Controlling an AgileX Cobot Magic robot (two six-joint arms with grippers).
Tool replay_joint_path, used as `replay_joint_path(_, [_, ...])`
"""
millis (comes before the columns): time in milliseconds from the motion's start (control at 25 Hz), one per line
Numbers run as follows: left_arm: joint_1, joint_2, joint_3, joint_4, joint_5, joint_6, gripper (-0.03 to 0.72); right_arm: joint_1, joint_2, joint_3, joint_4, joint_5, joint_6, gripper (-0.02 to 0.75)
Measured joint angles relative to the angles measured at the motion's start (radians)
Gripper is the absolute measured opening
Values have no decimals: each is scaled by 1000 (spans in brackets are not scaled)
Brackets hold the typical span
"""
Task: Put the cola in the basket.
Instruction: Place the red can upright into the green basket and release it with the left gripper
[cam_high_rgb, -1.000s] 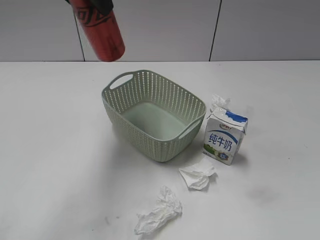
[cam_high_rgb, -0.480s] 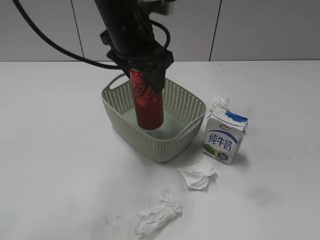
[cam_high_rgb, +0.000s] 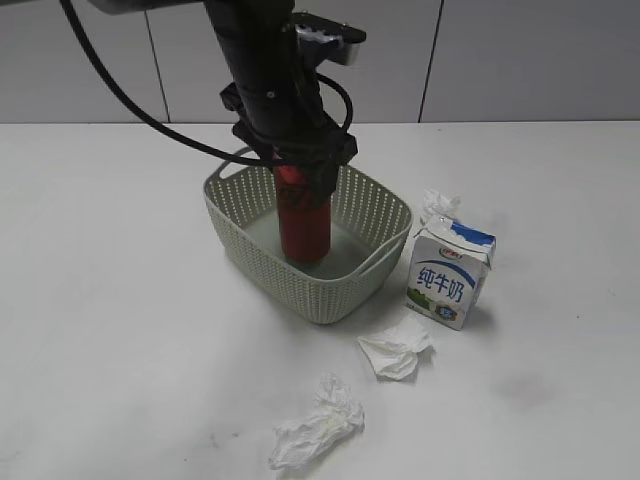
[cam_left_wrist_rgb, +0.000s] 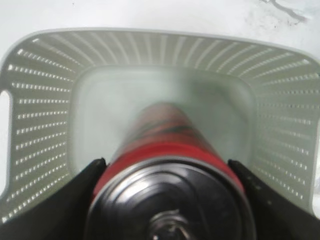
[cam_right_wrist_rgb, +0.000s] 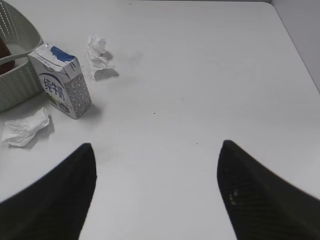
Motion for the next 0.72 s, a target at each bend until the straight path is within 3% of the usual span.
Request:
replay_joint_path(440, [-6, 26, -2, 0, 8, 0, 531, 0, 0, 0, 0, 0, 0, 572])
replay_joint_path(560, [-6, -5, -1, -1, 8, 0, 629, 0, 0, 0, 0, 0, 0, 572])
replay_joint_path(720, [-3, -84, -3, -6, 7, 0, 644, 0, 0, 0, 0, 0, 0, 572])
